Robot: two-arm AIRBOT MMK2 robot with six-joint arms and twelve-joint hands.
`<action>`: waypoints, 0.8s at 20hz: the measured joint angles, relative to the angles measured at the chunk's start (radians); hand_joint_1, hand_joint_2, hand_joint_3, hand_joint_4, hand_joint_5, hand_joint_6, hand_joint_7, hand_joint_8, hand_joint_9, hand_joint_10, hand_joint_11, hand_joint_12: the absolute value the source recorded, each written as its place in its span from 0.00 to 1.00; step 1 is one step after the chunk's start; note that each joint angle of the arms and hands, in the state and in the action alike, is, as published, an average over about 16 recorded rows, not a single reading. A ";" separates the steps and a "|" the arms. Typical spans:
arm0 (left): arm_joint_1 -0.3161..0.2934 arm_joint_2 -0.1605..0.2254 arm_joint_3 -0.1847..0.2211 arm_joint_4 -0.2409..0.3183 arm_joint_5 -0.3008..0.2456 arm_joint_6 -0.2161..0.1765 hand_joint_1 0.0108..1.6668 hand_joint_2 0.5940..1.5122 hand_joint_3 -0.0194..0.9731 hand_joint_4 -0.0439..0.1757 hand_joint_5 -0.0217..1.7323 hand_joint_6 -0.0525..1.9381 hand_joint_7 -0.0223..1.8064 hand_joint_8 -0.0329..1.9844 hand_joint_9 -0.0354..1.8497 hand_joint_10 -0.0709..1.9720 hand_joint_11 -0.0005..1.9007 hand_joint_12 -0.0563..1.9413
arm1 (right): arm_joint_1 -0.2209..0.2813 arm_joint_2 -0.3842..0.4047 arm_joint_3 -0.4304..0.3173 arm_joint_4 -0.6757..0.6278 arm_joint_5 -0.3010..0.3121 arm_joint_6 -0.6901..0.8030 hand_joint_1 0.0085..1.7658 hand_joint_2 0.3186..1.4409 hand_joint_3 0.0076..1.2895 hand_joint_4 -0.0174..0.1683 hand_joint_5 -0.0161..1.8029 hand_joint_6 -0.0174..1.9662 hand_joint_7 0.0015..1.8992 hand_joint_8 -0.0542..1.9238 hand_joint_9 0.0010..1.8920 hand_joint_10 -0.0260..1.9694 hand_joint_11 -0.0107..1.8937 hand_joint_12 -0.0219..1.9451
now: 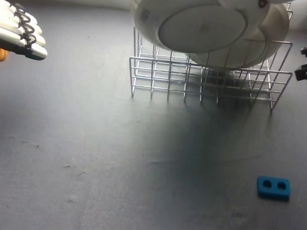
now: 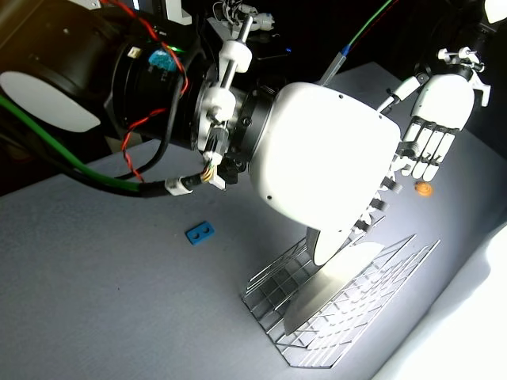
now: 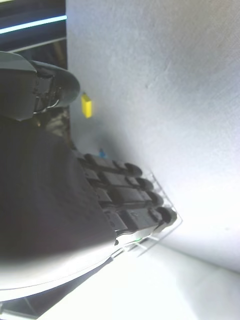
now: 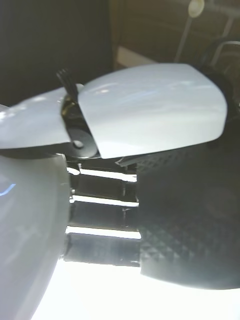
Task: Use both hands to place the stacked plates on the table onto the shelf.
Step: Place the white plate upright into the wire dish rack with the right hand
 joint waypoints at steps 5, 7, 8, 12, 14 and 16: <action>0.000 0.000 0.000 0.001 0.000 0.000 0.00 0.61 0.04 0.23 0.03 0.03 0.02 0.01 0.03 0.01 0.01 0.03 | -0.028 -0.039 0.049 0.025 0.008 0.000 0.78 0.58 0.01 0.05 0.54 0.39 0.58 0.40 0.58 0.48 0.51 0.50; 0.000 0.000 0.000 0.001 0.000 0.000 0.00 0.61 0.04 0.23 0.03 0.03 0.02 0.01 0.03 0.01 0.01 0.03 | -0.042 -0.055 0.066 0.031 0.014 0.000 0.78 0.58 0.01 0.05 0.54 0.39 0.58 0.40 0.58 0.49 0.51 0.50; 0.000 0.000 0.000 0.001 0.000 0.000 0.00 0.61 0.04 0.23 0.03 0.03 0.02 0.01 0.03 0.01 0.01 0.03 | -0.049 -0.063 0.075 0.034 0.017 0.000 0.78 0.58 0.00 0.05 0.54 0.39 0.58 0.40 0.58 0.49 0.51 0.50; 0.000 -0.001 0.000 0.002 0.000 0.000 0.00 0.61 0.04 0.23 0.03 0.03 0.02 0.01 0.03 0.01 0.01 0.03 | -0.075 -0.091 0.107 0.040 0.032 0.000 0.78 0.58 0.00 0.05 0.53 0.39 0.58 0.41 0.58 0.50 0.51 0.50; 0.000 -0.001 0.000 0.002 0.000 0.000 0.00 0.61 0.04 0.23 0.03 0.03 0.02 0.01 0.03 0.01 0.01 0.03 | -0.088 -0.103 0.120 0.042 0.040 0.000 0.78 0.58 0.00 0.05 0.53 0.39 0.57 0.41 0.58 0.50 0.50 0.50; 0.000 -0.001 0.000 0.002 -0.001 0.000 0.00 0.61 0.04 0.23 0.03 0.03 0.02 0.01 0.03 0.01 0.01 0.03 | -0.101 -0.112 0.130 0.043 0.049 -0.001 0.78 0.58 0.00 0.05 0.53 0.39 0.57 0.42 0.57 0.50 0.50 0.50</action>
